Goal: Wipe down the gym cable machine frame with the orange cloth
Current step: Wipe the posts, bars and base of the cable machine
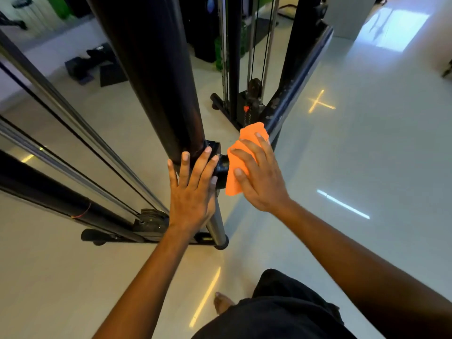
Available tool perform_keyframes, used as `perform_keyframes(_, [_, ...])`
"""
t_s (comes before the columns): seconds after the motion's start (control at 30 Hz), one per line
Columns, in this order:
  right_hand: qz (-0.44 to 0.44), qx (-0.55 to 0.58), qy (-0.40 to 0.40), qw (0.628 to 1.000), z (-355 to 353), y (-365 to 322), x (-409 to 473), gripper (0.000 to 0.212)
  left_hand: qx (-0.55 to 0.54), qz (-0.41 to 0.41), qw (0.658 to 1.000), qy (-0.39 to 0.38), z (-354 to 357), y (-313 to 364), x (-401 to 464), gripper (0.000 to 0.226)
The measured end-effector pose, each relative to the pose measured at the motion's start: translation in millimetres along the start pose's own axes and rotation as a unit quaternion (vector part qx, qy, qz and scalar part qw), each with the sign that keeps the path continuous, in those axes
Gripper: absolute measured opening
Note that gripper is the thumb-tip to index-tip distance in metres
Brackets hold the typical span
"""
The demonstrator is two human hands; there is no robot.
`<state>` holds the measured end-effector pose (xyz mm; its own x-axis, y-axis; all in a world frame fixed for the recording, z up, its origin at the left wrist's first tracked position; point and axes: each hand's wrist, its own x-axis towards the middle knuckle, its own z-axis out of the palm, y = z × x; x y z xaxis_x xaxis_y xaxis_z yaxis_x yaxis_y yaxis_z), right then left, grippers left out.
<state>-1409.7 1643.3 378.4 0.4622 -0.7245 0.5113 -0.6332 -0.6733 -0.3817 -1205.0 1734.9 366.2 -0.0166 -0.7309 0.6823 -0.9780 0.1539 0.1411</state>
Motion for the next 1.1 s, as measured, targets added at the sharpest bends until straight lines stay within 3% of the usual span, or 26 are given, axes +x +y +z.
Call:
perform_keyframes(0.1, [0.080, 0.015, 0.024, 0.996, 20.6, -32.4, -3.0, 0.044, -0.012, -0.009, 1.000, -0.004, -0.3, 4.2, -0.6, 0.057])
perform_keyframes(0.3, [-0.168, -0.057, -0.077, 0.981, -14.6, 49.4, 1.3, 0.059, 0.012, -0.035, 0.999, -0.013, -2.8, 12.3, 0.7, 0.058])
perform_keyframes(0.53, [-0.066, 0.043, -0.036, 0.996, 0.7, 38.8, 8.4, 0.049, 0.033, -0.131, 0.991, 0.012, 2.4, 52.1, 3.4, 0.060])
perform_keyframes(0.73, [-0.286, -0.029, -0.040, 0.957, -3.5, 120.3, 44.8, 0.057, 0.137, -0.195, 0.971, 0.009, 22.7, 91.9, 8.1, 0.053])
perform_keyframes(0.83, [-0.230, -0.020, -0.050, 0.972, -7.6, 139.9, 63.1, 0.053, 0.161, -0.195, 0.968, 0.010, 31.9, 109.4, 13.6, 0.051])
perform_keyframes(0.93, [-0.170, 0.035, -0.039, 0.984, 3.6, 110.2, 44.3, 0.051, 0.156, -0.230, 0.961, 0.005, 38.5, 124.1, 16.2, 0.051])
perform_keyframes(1.0, [-0.198, 0.057, -0.033, 0.978, 8.8, 101.3, 34.2, 0.053, 0.145, -0.255, 0.956, -0.001, 42.4, 134.3, 20.0, 0.052])
perform_keyframes(1.1, [-0.321, 0.009, -0.034, 0.946, 1.8, 140.7, 61.1, 0.058, 0.153, -0.278, 0.948, -0.008, 46.4, 147.8, 28.0, 0.051])
